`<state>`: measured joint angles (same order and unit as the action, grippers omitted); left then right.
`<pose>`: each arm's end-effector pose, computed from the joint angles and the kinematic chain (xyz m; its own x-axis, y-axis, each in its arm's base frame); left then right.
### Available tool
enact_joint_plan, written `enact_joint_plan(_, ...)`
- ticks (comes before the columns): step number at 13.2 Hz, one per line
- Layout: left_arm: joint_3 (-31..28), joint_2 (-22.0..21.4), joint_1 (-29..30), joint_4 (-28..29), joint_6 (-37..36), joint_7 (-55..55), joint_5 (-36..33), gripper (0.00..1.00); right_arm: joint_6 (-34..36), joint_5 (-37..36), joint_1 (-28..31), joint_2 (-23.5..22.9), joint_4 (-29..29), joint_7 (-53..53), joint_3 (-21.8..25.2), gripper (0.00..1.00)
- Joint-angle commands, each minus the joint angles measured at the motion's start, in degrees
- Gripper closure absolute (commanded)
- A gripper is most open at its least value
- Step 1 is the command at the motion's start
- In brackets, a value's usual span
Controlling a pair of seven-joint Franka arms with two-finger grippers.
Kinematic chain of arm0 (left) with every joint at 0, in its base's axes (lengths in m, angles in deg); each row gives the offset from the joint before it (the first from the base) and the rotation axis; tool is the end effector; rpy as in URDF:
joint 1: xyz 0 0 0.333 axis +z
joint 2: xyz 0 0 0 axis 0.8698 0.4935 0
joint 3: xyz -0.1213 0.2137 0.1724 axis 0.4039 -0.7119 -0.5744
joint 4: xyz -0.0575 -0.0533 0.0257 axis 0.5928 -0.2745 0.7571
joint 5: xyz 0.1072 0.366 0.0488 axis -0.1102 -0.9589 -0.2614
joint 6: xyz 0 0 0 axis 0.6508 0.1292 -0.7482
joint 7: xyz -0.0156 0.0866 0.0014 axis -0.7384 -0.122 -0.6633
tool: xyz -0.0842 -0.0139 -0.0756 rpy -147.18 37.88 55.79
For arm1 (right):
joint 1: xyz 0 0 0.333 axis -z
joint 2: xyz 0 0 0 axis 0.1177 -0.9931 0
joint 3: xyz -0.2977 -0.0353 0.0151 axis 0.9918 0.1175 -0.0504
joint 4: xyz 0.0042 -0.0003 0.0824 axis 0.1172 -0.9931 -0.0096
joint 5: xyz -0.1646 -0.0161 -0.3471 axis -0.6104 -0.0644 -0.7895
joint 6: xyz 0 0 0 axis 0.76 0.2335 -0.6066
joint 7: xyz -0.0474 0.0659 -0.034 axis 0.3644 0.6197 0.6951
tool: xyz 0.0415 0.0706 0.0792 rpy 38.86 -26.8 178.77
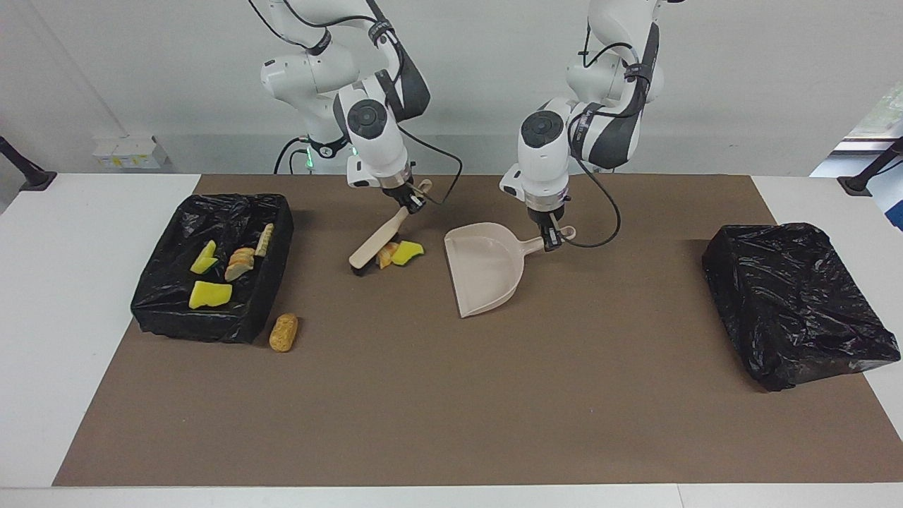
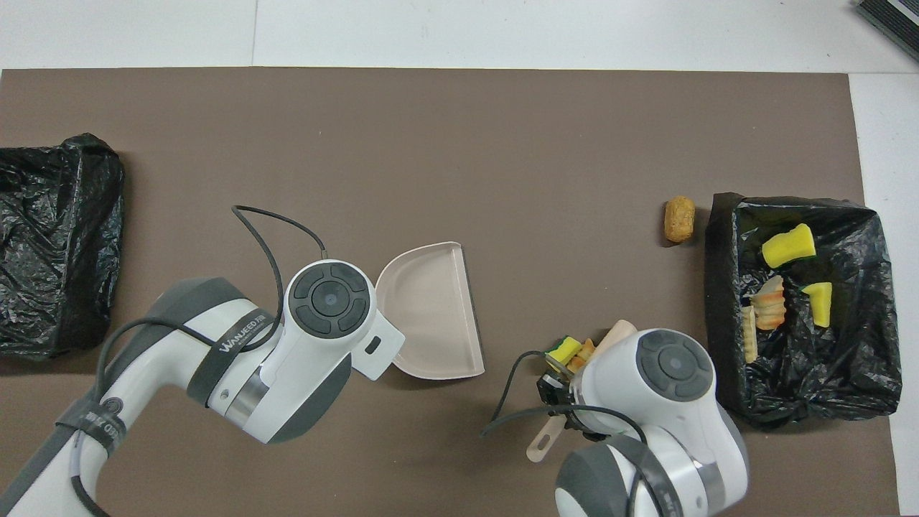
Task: Sweep and dump trash in bin
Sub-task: 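Sweep the bread and sponge into the dustpan with the right gripper's brush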
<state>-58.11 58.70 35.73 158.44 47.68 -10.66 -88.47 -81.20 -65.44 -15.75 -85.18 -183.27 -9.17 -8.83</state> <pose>0.4452 -0.2877 0.3598 0.0766 -0.9747 -0.2099 -0.9968 -0.0795 0.0053 0.4151 0.2679 0.3551 0.7278 -0.6245 -0.2832 -0.6390 -0.7676 0.0504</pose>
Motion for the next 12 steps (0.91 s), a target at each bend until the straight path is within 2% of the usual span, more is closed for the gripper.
enact_joint_plan(1, -0.9, 0.2, -1.7, 1.5, 3.6, -1.5, -1.3, 1.0, -2.4, 1.4, -4.1, -2.9, 4.8, -1.5, -0.4, 1.0)
enact_joint_plan(3, -0.9, 0.2, -1.7, 1.5, 4.1, -2.1, -1.3, 1.0, -5.6, 1.5, -7.1, -2.8, 5.3, -1.0, -0.4, 1.0)
enact_joint_plan(6, -0.9, 0.5, -1.3, 1.5, 6.0, -2.1, -1.3, 1.0, -4.5, 0.5, -8.4, -2.2, 7.3, -2.8, -0.4, 1.0)
enact_joint_plan(8, -0.9, 1.2, -0.4, 1.6, 9.9, -2.0, -1.3, 1.0, -2.6, 0.1, -9.0, -0.3, 7.1, -11.2, -0.4, 1.0)
enact_joint_plan(12, -0.8, 2.8, 2.7, 1.7, 16.1, -1.7, -1.1, 1.0, 4.9, -0.3, -5.6, 3.8, 6.8, -25.2, 0.2, 1.0)
